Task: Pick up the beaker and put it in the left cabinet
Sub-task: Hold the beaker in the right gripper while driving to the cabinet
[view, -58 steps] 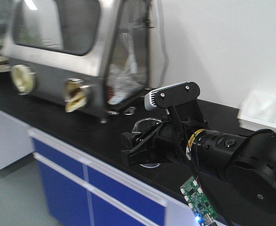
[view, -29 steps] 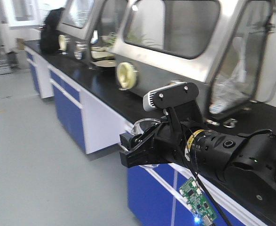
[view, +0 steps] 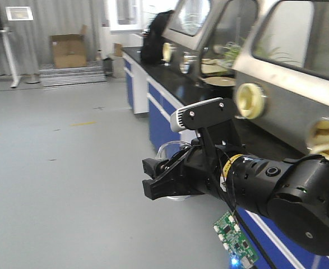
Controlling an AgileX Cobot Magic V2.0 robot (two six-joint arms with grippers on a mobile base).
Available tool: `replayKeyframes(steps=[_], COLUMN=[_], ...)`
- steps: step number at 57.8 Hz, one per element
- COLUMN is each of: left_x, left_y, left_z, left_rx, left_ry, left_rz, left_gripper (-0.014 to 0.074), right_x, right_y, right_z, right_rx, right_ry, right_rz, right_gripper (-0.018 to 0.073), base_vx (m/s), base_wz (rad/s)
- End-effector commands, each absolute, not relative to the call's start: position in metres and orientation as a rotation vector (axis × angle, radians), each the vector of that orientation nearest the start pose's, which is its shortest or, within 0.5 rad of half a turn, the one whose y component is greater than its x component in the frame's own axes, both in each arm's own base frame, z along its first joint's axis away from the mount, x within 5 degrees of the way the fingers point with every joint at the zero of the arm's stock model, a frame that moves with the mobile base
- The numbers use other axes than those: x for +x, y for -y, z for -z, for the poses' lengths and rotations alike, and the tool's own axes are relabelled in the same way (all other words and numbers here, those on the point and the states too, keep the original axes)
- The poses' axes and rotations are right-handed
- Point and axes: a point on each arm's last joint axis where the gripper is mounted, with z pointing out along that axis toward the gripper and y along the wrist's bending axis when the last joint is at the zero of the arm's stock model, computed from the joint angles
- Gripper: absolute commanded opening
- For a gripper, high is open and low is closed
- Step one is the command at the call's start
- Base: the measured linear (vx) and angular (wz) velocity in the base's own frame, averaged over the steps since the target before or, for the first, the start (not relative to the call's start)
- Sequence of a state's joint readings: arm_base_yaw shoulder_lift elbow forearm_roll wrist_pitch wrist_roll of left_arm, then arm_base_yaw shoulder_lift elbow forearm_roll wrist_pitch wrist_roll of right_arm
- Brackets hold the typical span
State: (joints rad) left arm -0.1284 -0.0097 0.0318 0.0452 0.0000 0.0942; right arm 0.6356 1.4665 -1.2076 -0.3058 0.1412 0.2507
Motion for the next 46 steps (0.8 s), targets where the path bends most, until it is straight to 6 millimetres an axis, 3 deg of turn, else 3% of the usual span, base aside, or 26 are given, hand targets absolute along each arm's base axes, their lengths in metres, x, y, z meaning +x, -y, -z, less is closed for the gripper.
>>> replayKeyframes(steps=[1,46], left_x=[0.0549,0.0549], left_y=[0.0074,0.0074], left_z=[-0.2054,-0.2054], left_rx=[0.189,0.189], left_ry=[-1.416,-1.416], left_rz=[-0.002,-0.002], left_gripper=[0.0001,0.0001], right_x=[0.2752,0.2752], right_y=[-0.1994,-0.1994], right_z=[-0.3919,-0.3919], right_rx=[-0.579,-0.579], right_ry=[-1.642,-1.642], right_rz=[-0.404,-0.404], right_gripper=[-0.0004,-0.0004], base_vx=[0.25,0.37], base_wz=[0.5,0.29])
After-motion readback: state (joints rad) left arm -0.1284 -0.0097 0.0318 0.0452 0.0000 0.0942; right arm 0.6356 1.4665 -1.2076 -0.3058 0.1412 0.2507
